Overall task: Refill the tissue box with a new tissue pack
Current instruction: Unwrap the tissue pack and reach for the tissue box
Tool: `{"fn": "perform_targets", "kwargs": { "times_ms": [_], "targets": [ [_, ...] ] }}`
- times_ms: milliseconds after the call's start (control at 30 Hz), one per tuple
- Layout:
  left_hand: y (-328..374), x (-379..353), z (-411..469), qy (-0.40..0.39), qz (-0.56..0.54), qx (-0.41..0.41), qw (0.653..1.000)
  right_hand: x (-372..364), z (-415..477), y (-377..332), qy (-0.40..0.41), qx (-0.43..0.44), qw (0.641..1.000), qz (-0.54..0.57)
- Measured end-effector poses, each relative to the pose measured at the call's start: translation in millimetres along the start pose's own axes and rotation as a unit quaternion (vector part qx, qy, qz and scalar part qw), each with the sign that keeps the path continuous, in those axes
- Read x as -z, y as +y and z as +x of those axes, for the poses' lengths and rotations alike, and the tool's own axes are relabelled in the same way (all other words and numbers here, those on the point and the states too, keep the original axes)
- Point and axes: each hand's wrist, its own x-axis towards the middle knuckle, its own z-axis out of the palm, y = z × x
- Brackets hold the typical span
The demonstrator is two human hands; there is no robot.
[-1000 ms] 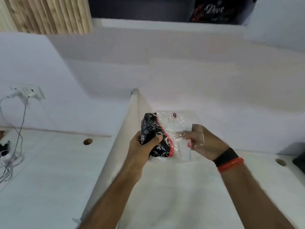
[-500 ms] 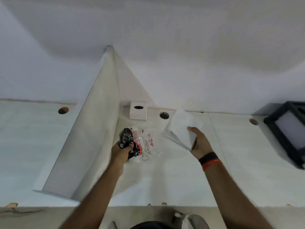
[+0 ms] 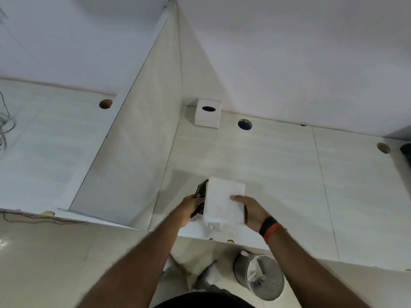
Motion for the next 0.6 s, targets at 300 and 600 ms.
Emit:
{"fn": "perform_targets", "kwargs": {
  "times_ms": [300,600],
  "targets": [
    [4.8,10.0,-3.7,0.084,0.043,-0.022,0.995,-4.7,57.9,43.3,0.13,0.008,0.988,-0.088],
    [34.7,16.3,-0.4,0.15,0.082,-0.159,0.972,-33.0,73.4,32.7,0.338,0.066,0.899,-0.27]
  ]
}}
